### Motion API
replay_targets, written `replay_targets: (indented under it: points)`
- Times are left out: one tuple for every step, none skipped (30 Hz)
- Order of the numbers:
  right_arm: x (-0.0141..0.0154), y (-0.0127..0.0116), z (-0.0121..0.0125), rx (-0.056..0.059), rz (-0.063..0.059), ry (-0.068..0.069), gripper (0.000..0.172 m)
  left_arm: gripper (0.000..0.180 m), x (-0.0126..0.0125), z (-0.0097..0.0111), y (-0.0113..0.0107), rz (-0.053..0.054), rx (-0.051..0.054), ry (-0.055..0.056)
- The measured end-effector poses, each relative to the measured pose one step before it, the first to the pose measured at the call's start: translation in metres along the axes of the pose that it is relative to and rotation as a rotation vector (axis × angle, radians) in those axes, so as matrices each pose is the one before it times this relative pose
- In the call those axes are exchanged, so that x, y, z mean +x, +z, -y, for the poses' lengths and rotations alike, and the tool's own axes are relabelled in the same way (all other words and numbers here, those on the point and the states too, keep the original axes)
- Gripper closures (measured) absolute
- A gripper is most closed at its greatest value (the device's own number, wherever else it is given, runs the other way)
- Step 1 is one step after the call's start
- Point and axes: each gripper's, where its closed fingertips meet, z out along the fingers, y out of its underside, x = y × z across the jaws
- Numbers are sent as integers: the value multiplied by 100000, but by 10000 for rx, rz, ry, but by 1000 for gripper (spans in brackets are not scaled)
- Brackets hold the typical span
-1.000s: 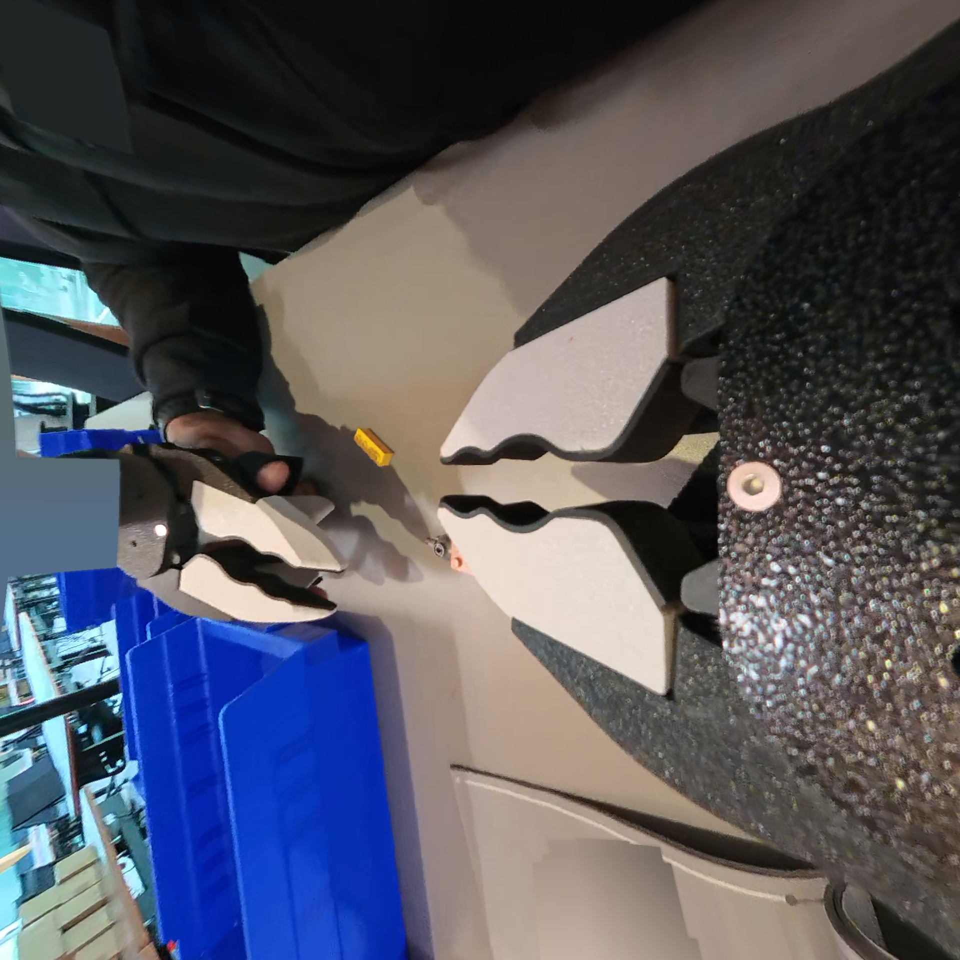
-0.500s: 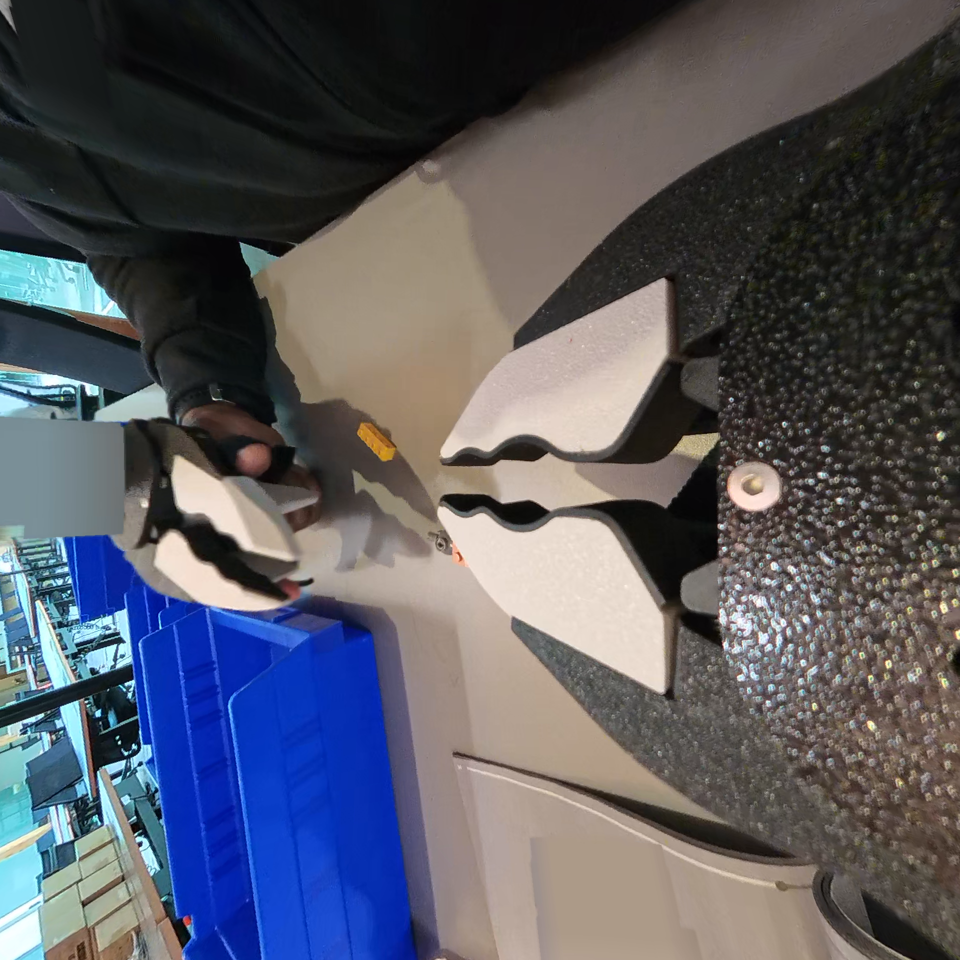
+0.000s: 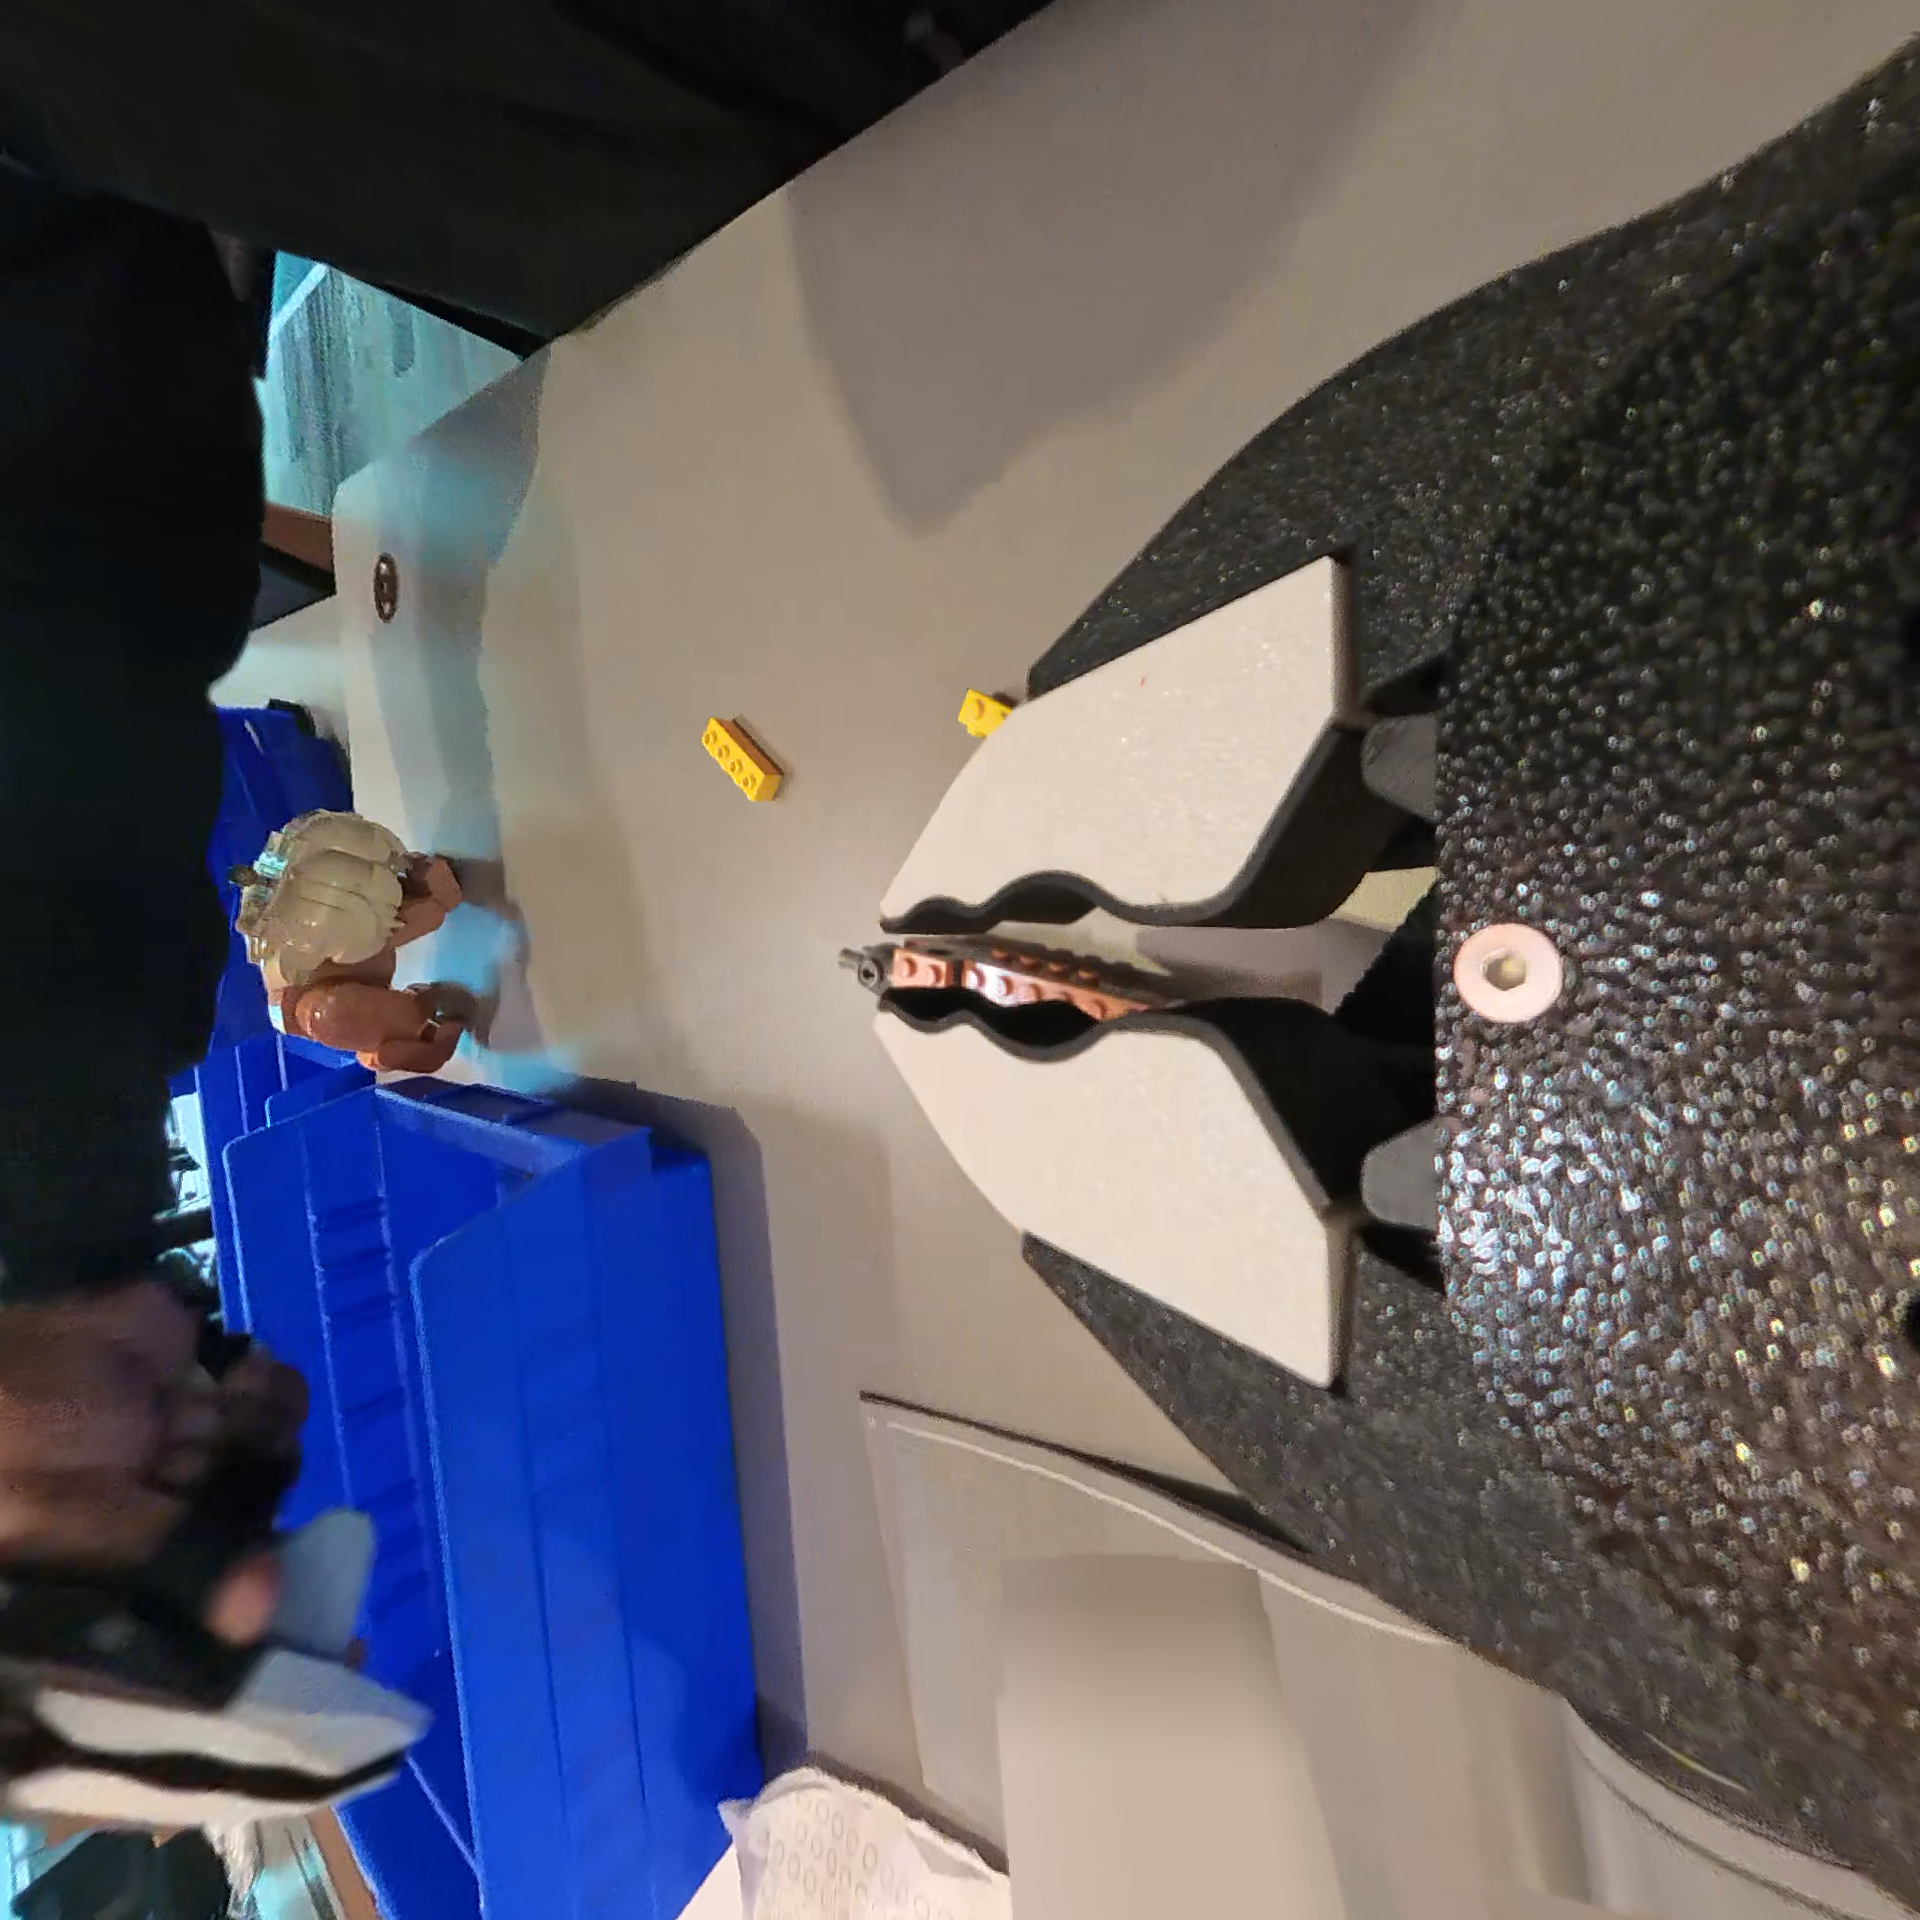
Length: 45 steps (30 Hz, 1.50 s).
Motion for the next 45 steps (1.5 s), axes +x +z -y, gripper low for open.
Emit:
replay_targets:
  points:
    - [952,1992,-603,-717,-36,-117,154,171,-90,-9,10,61,-11,7]
    - [649,1761,-480,-586,69,-27,154,171,-13,8,-8,23,7,11]
    - [348,1448,-265,-402,181,30,154,171,7,17,-35,30,19,45]
    - [288,1099,-97,-228,122,57,154,171,33,36,-29,25,30,61]
    - [332,782,124,-36,5,57,154,171,60,18,-23,4,22,60]
    - [148,521,264,118,57,39,154,172,73,-2,2,-27,-1,49]
    - [-15,393,171,97,112,36,155,172,63,-48,32,-52,-35,16]
    - [23,330,-76,-58,51,10,155,172,54,-66,63,-62,-57,-20]
    - [11,309,-231,-131,26,-54,154,172,53,-71,65,-69,-62,-24]
    - [-112,290,-263,-123,79,-67,154,172,68,-58,55,-57,-53,-2]
    - [-136,231,-321,-156,80,-32,154,171,49,-32,29,-20,-25,24]
    - [-28,150,-240,-97,5,-27,153,171,38,1,-10,9,5,42]
    - [-35,-7,-4,65,7,-2,153,171,26,25,-19,26,19,50]
    - [-6,-64,-19,57,19,68,153,171,11,4,-10,25,9,38]
    - [11,-46,-81,-3,34,94,152,171,6,1,-1,17,-4,18]
    - [-76,10,-155,-47,87,50,153,171,5,-16,17,4,-13,4]
    - [-152,73,-198,-83,118,5,153,171,7,-31,29,-15,-27,-5]
    - [-90,40,14,37,46,16,154,172,10,-45,37,-15,-34,-10]
    - [-31,46,67,35,-10,6,155,171,12,-21,21,-8,-18,-1]
    - [-75,47,51,10,4,-4,157,171,15,6,-1,-1,3,12]
    - [-105,42,59,14,40,22,160,171,7,9,-7,6,8,15]
    - [-51,49,67,32,23,31,160,171,17,7,-9,0,6,11]
    - [-10,35,60,42,24,30,161,172,3,18,-19,5,12,12]
    - [-12,7,7,30,53,59,161,172,20,21,-14,6,20,19]
    - [-18,-19,-20,14,81,90,162,172,18,13,-18,5,13,23]
    - [-17,-51,-52,3,69,117,168,172,31,11,-9,4,6,29]
    - [60,-99,-51,13,-8,109,172,172,25,10,-3,6,2,29]
    - [11,-205,-6,48,-20,70,172,172,29,-2,-1,4,1,29]
    - [-67,-336,77,97,28,42,172,172,23,-4,-2,7,-1,32]
    - [-29,-429,103,107,-10,50,172,172,43,-3,8,0,-7,38]
    - [142,-459,98,98,-102,53,172,172,39,-6,6,2,-9,40]
    - [230,-440,98,104,-142,41,172,172,52,-14,4,2,-8,42]
    - [200,-355,103,101,-114,35,172,172,62,-17,11,-3,-15,46]
    - [122,-204,53,70,-62,44,172,172,57,-39,14,-2,-36,41]
    - [6,-10,1,2,-10,54,172,172,59,-52,22,-3,-42,38]
    - [-96,178,-36,-51,19,55,169,172,34,-38,21,10,-27,40]
    - [-116,318,14,-54,-21,32,163,172,10,-25,32,13,-25,32]
    - [-152,365,18,-52,-45,-20,158,172,8,-37,30,2,-30,10]
    - [-293,340,47,-42,31,-81,156,172,-14,-6,13,12,-11,2]
    - [-281,292,33,-33,40,-90,156,172,-16,15,-14,19,18,3]
    - [-98,225,42,-10,-47,-61,154,172,-43,54,-51,30,42,-7]
    - [80,128,85,38,-125,-27,151,172,-84,68,-63,47,65,-24]
    - [171,44,124,91,-132,14,150,172,-74,105,-99,43,91,-29]
    - [154,-35,133,127,-82,56,148,172,-66,115,-127,36,99,-30]
    - [91,-66,125,135,-22,71,147,173,-46,85,-143,31,93,-35]
